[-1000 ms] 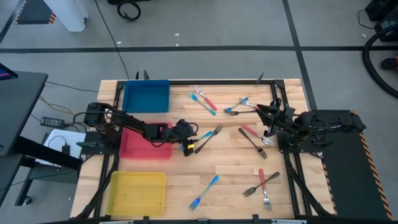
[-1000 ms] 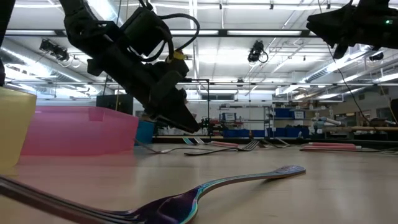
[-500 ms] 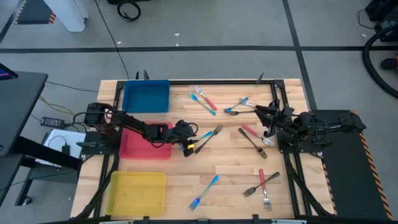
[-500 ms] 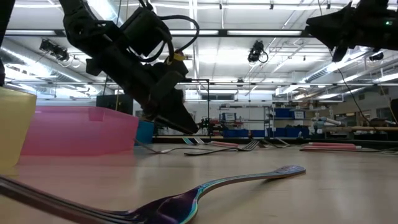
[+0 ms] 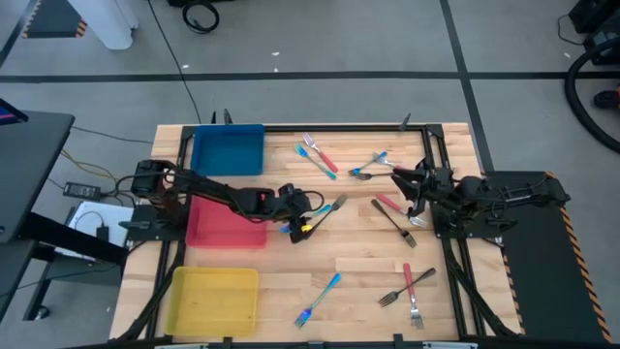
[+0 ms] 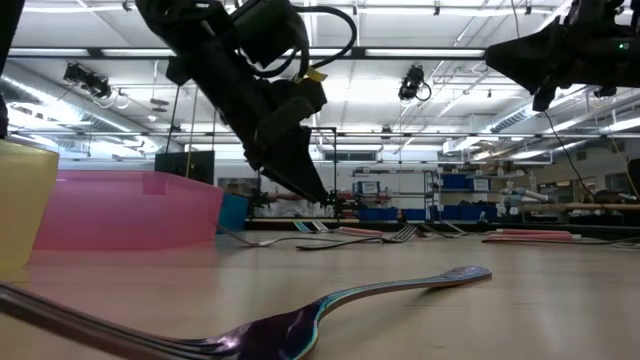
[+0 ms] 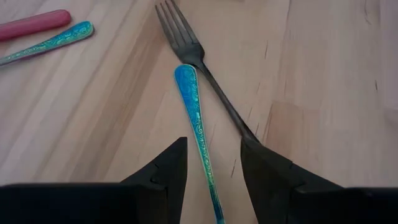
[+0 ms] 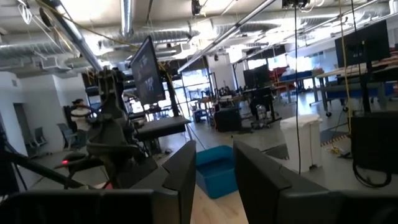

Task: Sort silverware by color (type)
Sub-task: Put the blue fork into the pink bin

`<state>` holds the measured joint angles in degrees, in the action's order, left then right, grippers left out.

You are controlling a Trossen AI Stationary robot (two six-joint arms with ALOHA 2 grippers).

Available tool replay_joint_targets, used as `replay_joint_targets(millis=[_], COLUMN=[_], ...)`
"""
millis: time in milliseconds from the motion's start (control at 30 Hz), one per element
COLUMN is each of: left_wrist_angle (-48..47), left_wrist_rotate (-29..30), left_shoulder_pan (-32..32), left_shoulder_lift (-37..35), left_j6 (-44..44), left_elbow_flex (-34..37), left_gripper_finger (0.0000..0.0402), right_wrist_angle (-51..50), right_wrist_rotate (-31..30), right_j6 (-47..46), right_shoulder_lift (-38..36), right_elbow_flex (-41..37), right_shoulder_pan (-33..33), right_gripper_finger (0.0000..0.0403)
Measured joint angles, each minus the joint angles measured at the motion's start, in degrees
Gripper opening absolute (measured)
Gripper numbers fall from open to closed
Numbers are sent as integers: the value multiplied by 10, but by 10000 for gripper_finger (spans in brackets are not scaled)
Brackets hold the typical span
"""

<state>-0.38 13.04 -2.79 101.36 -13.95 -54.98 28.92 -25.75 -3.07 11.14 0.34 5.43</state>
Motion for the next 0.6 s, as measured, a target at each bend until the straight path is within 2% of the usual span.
replay_joint_targets(millis=[167,433,600], left_wrist_angle=[-10,14,25], left_wrist_rotate=[0,-3,-12], left_shoulder_pan=[1,18,22], left_shoulder_lift=[3,70,87], left_j6=[-13,-20,-23], left_elbow_flex=[0,-1,-2], left_gripper_finger=[148,148,148], right_wrist_angle=[-10,-2,2], right_wrist_rotate=[3,1,-1], right_j6=[-3,7,32], right_shoulder_lift=[0,0,0], right_elbow_flex=[0,0,0], right_shoulder_pan=[0,0,0], right_gripper_finger=[114,114,114])
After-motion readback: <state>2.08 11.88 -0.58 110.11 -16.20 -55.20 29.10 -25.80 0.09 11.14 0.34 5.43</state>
